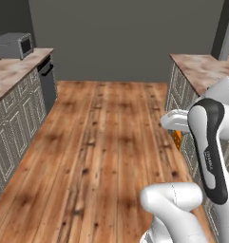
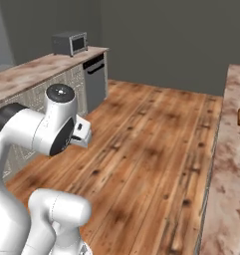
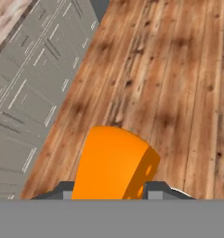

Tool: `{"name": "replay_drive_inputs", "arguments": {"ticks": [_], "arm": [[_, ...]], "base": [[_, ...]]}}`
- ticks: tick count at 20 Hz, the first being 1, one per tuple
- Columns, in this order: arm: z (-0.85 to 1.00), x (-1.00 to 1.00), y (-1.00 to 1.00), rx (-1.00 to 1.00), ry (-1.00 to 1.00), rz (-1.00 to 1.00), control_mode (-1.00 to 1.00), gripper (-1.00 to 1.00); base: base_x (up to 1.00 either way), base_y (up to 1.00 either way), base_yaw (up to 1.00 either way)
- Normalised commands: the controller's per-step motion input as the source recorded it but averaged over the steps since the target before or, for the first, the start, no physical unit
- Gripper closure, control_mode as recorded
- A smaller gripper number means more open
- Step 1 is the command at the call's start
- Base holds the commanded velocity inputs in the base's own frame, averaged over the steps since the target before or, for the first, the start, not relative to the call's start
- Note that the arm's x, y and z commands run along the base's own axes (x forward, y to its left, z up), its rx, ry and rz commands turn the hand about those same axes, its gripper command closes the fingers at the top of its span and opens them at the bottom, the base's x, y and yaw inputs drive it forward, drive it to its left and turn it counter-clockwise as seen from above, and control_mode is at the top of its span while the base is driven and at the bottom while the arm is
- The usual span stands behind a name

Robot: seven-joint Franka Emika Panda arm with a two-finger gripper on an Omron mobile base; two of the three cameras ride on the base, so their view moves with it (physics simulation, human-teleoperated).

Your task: Retrieve the sausage and cheese from the fridge and place them on the cutting board on the counter.

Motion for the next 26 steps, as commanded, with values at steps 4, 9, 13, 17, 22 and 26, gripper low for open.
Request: {"name": "replay_drive_inputs", "arguments": {"ticks": [4,9,13,17,22,26], "arm": [[0.0,0.0,0.0,0.0,0.0,0.0,1.0,1.0],[0.0,0.0,0.0,0.0,0.0,0.0,1.0,1.0],[0.0,0.0,0.0,0.0,0.0,0.0,1.0,1.0],[0.0,0.0,0.0,0.0,0.0,0.0,1.0,1.0],[0.0,0.0,0.0,0.0,0.0,0.0,1.0,1.0],[0.0,0.0,0.0,0.0,0.0,0.0,1.0,1.0]], "base": [[1.0,0.0,-0.28],[1.0,0.16,-0.35],[1.0,0.41,-0.5],[1.0,0.38,-0.59],[1.0,0.59,-0.67],[0.99,0.72,-0.67]]}}
